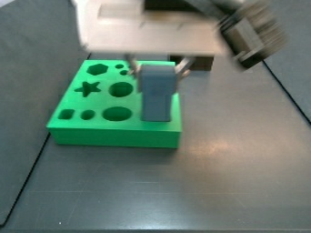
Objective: Insert the rectangle object.
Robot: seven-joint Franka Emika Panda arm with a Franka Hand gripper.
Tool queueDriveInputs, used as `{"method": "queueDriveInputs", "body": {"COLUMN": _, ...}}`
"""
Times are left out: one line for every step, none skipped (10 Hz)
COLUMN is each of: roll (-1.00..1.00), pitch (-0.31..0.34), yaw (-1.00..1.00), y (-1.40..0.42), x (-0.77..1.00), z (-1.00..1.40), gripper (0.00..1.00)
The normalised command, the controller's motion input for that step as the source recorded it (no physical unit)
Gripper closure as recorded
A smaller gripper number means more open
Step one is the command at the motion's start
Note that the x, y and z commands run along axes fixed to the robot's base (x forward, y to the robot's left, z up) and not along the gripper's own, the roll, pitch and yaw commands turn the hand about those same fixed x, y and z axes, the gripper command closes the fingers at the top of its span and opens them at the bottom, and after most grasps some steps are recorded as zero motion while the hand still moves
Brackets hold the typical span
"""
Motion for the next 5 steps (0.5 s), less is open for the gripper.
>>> {"method": "queueDriveInputs", "body": {"roll": -0.08, "pitch": -0.131, "yaw": -0.01, "y": -0.04, "x": 0.00, "z": -0.68, "gripper": 1.00}}
{"method": "queueDriveInputs", "body": {"roll": -0.20, "pitch": -0.234, "yaw": 0.00, "y": 0.00, "x": 0.00, "z": -0.54, "gripper": 1.00}}
{"method": "queueDriveInputs", "body": {"roll": -0.24, "pitch": -0.166, "yaw": 0.00, "y": 0.05, "x": 0.00, "z": -0.57, "gripper": 1.00}}
{"method": "queueDriveInputs", "body": {"roll": -0.18, "pitch": -0.190, "yaw": 0.00, "y": 0.00, "x": 0.00, "z": -0.61, "gripper": 1.00}}
{"method": "queueDriveInputs", "body": {"roll": -0.16, "pitch": -0.149, "yaw": 0.00, "y": 0.00, "x": 0.00, "z": -0.68, "gripper": 1.00}}
